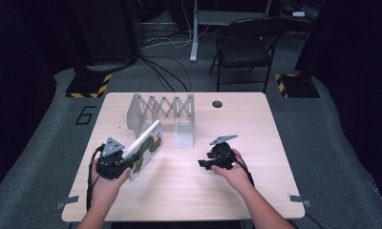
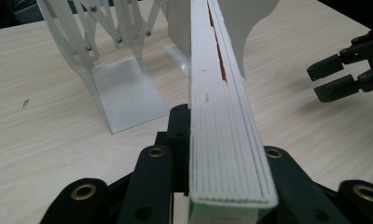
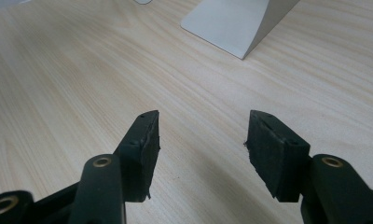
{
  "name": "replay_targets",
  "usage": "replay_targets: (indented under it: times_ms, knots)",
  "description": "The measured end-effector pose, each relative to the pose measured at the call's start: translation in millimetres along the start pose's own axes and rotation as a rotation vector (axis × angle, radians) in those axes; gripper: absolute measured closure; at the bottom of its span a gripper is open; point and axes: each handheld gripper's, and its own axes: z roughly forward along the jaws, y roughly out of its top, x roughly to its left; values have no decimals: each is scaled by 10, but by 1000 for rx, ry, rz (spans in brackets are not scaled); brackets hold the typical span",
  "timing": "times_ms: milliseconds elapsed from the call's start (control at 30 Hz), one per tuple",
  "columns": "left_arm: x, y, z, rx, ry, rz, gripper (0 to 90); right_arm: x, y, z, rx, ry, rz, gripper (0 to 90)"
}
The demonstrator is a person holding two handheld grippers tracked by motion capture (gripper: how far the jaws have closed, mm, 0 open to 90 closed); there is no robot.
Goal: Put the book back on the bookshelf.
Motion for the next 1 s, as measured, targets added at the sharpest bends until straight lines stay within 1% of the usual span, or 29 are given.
replay_targets:
  times_ms: [33,67,133,200,267,333,367,400,433,467,500,567,600,633,667,700,733,800,833,867,1000]
  knots:
    - [10,1,4,-6,6,-3,756,8,-2,-6,10,1,15,439]
    - [20,4,2,-2,8,-6,756,-7,-2,0,5,2,-1,439]
    - [34,3,8,-13,21,-13,757,-12,-4,-6,9,1,10,439]
    - [50,8,-3,-5,19,-17,756,-21,-7,-10,2,0,7,439]
    - [64,10,-5,-14,29,-22,756,-28,-8,-12,-4,2,6,440]
    - [77,13,-18,-11,32,-26,756,-31,-9,-13,-5,3,6,440]
    - [89,13,-22,-12,34,-23,756,-28,-9,-19,4,3,12,439]
    - [100,14,-30,-11,39,-25,757,-22,-12,-19,2,1,23,440]
    - [100,11,-28,-21,48,-33,756,-25,-13,-19,4,-2,20,440]
    - [121,16,-39,-11,47,-29,757,-31,-12,-17,1,-1,13,439]
    - [131,17,-41,-13,52,-32,757,-18,-13,-23,6,-1,29,439]
    - [152,21,-38,-20,62,-40,757,-26,-9,-18,-8,4,9,439]
    - [160,24,-36,-23,70,-42,757,-24,-9,-18,-6,3,8,440]
    - [173,32,-41,-14,66,-44,757,-16,-9,-18,1,2,18,440]
    - [181,34,-39,-18,69,-44,757,-24,-10,-11,-4,1,7,439]
    - [193,40,-35,-22,74,-48,757,-17,-12,-10,1,2,15,440]
    - [200,46,-33,-21,74,-52,757,-20,-12,-4,4,4,9,440]
    - [211,54,-24,-26,78,-53,757,-10,-12,2,8,3,12,440]
    - [214,62,-22,-22,81,-54,757,-13,-14,7,-2,2,6,440]
    - [219,68,-19,-21,83,-51,757,-14,-14,3,1,5,1,440]
    - [237,84,-6,-25,95,-54,757,-13,-13,5,0,3,5,439]
